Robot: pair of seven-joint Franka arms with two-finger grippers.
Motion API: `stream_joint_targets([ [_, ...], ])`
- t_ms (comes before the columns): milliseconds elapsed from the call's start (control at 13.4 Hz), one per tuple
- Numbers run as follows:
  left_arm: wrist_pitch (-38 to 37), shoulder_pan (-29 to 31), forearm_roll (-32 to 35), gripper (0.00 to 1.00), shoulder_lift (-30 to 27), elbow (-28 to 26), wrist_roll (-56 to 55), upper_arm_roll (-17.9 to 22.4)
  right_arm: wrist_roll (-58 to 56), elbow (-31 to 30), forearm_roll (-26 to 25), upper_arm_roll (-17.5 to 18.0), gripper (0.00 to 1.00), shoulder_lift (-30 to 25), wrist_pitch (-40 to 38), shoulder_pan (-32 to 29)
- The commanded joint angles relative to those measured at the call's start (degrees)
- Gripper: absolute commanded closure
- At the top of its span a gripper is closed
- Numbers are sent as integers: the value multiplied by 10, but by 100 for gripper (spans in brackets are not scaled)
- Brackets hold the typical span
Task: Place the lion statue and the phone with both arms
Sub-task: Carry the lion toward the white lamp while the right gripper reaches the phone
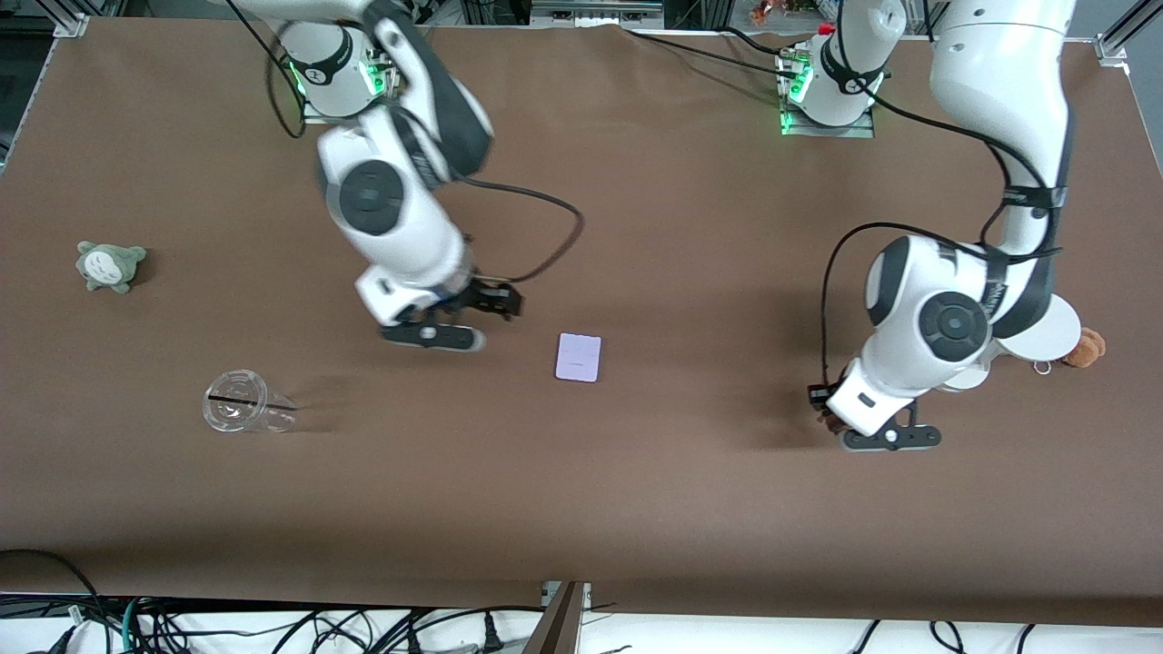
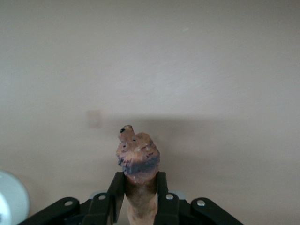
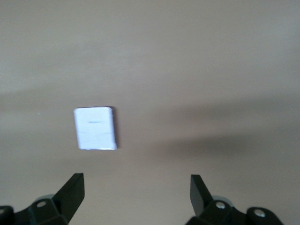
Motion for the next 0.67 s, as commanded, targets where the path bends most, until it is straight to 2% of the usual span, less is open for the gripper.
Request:
stream_joint_targets([
  [0,85,41,5,100,-74,-138,59,-9,72,24,7,-7,0,58,59,37],
  [225,184,64,8,100,-111,-252,85,-7,118,54,2,-10,0,138,145,75],
  [374,215,77,11,100,-122,-293,95,-6,117,105,-7,-11,0,185,159,75],
  [599,252,94,11,100,-137,-337,120,-5,118,158,-56,-11,0,236,161,83],
])
